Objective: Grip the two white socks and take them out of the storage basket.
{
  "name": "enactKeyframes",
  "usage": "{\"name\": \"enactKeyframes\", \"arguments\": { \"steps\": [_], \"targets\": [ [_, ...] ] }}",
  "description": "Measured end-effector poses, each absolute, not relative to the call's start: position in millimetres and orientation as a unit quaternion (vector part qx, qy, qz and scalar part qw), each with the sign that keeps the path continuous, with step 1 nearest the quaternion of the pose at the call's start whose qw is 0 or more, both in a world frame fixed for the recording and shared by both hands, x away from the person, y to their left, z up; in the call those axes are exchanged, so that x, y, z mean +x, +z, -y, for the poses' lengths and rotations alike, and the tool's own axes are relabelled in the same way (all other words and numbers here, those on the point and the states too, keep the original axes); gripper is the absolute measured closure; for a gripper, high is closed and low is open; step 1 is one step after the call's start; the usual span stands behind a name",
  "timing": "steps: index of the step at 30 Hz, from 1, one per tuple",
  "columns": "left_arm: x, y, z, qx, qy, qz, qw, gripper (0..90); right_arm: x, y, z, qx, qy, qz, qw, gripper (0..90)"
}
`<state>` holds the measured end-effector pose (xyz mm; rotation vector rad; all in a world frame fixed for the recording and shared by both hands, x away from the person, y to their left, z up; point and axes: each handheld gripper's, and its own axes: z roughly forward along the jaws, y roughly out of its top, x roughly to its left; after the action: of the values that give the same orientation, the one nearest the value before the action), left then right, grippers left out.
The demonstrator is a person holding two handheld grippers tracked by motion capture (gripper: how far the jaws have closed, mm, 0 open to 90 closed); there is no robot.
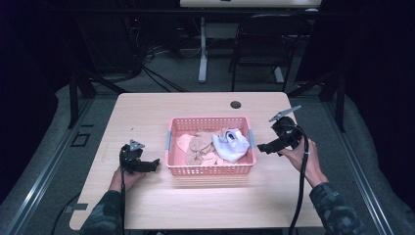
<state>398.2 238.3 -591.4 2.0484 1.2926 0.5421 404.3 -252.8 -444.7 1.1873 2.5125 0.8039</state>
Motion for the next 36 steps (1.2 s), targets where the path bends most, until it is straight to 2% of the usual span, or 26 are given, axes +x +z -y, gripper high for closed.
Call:
{"name": "enactKeyframes", "arguments": {
  "steps": [3,4,9,15,20,21,26,27,29,36],
  "targets": [
    [398.2,-591.4,-238.4,0.781,0.207,-0.492,0.324,1.0,407.9,-439.7,244.8,0.400,0.271,-0.867,0.122,5.6],
    [398.2,-591.3,-238.5,0.781,0.208,-0.492,0.324,0.9,412.4,-435.4,235.7,0.393,0.269,-0.871,0.122,8.5],
    [398.2,-591.4,-238.4,0.781,0.207,-0.492,0.324,0.9,421.9,-428.8,218.9,0.385,0.274,-0.872,0.129,9.5],
    [398.3,-591.3,-238.5,0.781,0.208,-0.492,0.324,0.9,438.6,-427.4,194.8,0.377,0.266,-0.880,0.115,10.3],
    [398.2,-591.4,-238.4,0.781,0.207,-0.492,0.324,0.9,447.2,-433.7,176.5,0.377,0.257,-0.883,0.105,16.2],
    [398.2,-591.4,-238.4,0.781,0.207,-0.492,0.324,0.9,449.0,-434.9,174.3,0.375,0.254,-0.885,0.105,17.8],
    [398.2,-591.3,-238.5,0.782,0.208,-0.491,0.324,0.9,466.5,-452.1,155.8,0.395,0.213,-0.888,0.104,38.3],
    [398.0,-591.3,-238.3,0.782,0.206,-0.492,0.324,0.9,466.5,-452.1,155.8,0.395,0.213,-0.888,0.104,38.3],
    [398.0,-591.3,-238.3,0.782,0.206,-0.492,0.324,0.9,472.4,-458.6,152.2,0.400,0.199,-0.888,0.105,45.1],
    [398.0,-591.4,-238.4,0.782,0.206,-0.492,0.324,0.9,486.0,-477.2,144.7,0.407,0.156,-0.895,0.097,58.0]
  ]
}}
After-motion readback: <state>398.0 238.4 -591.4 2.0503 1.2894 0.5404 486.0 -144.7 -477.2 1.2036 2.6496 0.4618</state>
